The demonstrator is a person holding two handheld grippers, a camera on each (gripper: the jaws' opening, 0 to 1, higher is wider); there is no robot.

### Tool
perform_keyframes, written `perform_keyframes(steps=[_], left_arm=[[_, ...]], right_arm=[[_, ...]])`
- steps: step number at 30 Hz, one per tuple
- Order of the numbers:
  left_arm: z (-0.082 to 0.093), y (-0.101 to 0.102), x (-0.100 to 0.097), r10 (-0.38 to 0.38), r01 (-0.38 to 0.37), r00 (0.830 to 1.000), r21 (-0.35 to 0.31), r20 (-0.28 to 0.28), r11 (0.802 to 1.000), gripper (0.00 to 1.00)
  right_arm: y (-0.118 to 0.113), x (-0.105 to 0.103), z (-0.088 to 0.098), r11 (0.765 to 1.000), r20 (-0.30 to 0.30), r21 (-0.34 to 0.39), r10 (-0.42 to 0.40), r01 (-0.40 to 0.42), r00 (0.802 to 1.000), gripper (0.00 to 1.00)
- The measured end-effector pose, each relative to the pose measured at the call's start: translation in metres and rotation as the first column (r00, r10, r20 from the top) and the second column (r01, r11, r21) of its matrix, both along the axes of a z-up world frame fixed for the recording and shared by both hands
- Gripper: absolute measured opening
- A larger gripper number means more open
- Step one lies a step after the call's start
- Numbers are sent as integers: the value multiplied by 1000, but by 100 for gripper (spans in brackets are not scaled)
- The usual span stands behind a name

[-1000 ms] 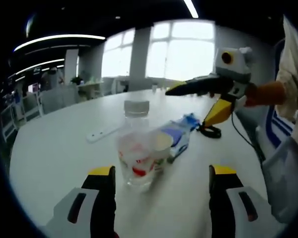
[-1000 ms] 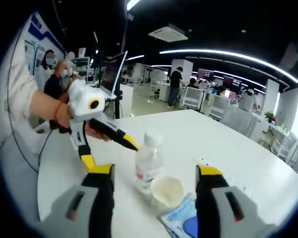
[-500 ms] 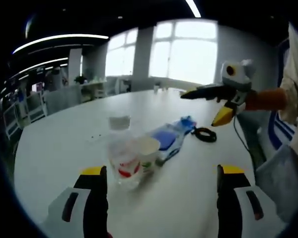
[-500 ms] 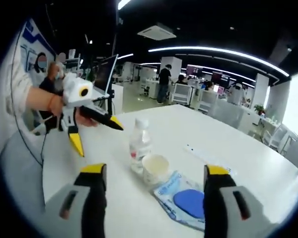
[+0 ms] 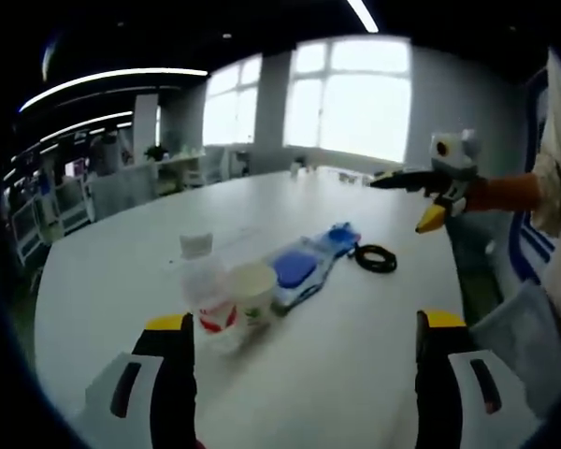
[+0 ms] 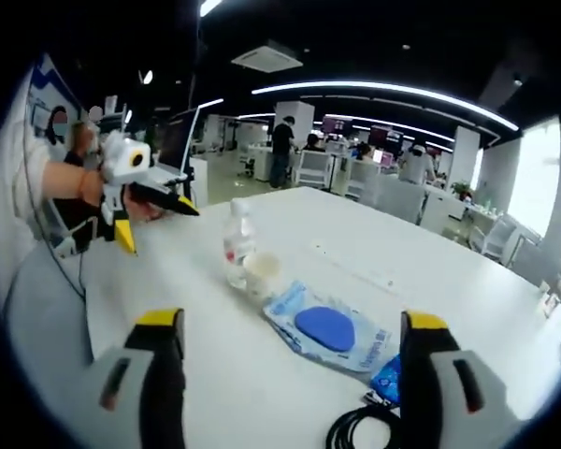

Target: Arrange the tabletop items into an orderly group along one side of the table until the central work area is clear of visible clutter.

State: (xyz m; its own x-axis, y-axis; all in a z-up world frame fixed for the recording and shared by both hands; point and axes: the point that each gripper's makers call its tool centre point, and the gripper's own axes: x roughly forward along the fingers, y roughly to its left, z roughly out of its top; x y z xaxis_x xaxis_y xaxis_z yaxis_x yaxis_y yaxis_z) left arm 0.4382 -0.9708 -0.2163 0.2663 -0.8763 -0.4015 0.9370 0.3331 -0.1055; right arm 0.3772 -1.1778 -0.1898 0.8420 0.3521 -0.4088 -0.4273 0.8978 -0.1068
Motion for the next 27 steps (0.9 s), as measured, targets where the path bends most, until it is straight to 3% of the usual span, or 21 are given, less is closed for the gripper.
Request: perform_keyframes(steps=[15,27], left_arm=[[32,-8,-56,18,-18,999,-1,39,1000,96],[31,-5,-117,55,-55,998,-12,9,998,96]], right_arm=[[-55,-74,19,999,26,-3,-54,54,998,95],[-81,-139,2,993,-16,47,-107,107,994,94]])
